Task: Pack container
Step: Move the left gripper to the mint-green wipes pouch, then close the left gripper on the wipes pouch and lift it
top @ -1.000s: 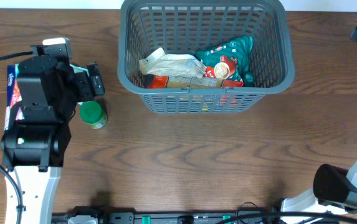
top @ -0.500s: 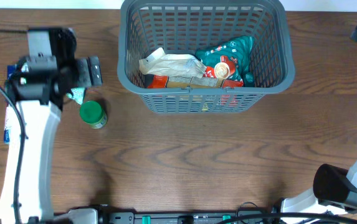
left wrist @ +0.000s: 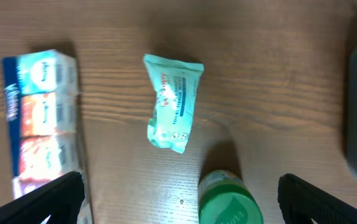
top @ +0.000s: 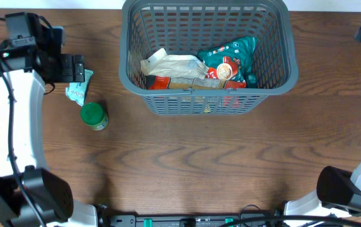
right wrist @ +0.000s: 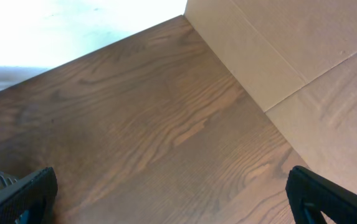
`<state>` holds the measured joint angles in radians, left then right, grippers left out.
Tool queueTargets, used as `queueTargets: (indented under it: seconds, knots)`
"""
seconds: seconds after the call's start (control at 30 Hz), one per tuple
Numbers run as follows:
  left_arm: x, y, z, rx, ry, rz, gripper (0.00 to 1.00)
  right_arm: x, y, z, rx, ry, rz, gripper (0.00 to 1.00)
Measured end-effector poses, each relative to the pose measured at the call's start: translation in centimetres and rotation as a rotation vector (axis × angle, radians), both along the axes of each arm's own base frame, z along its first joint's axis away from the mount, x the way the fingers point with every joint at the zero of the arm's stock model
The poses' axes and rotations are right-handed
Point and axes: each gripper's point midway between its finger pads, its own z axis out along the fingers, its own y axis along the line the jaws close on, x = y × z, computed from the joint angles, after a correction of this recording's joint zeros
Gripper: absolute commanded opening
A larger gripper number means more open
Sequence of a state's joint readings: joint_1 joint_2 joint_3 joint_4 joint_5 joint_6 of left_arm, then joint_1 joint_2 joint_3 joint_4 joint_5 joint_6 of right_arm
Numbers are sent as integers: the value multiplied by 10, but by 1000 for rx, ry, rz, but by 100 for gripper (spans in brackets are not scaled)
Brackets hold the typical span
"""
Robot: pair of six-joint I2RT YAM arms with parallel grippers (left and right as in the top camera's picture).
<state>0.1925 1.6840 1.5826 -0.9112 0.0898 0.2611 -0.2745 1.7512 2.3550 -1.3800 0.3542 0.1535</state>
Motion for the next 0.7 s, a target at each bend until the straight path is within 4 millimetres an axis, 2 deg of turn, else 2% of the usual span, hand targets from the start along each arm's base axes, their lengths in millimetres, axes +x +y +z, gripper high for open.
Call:
queueTargets:
  seconds: [0.17, 0.47, 0.7]
  knots:
    - [4, -2, -24, -7, 59, -53, 99, 0, 0, 0, 0, 0, -1, 99]
    - [19, -2, -49, -26, 79, -59, 99, 0, 0, 0, 0, 0, 0, 99]
    - [40, 2, -88, -61, 100, 6, 99, 0, 0, 0, 0, 0, 0, 99]
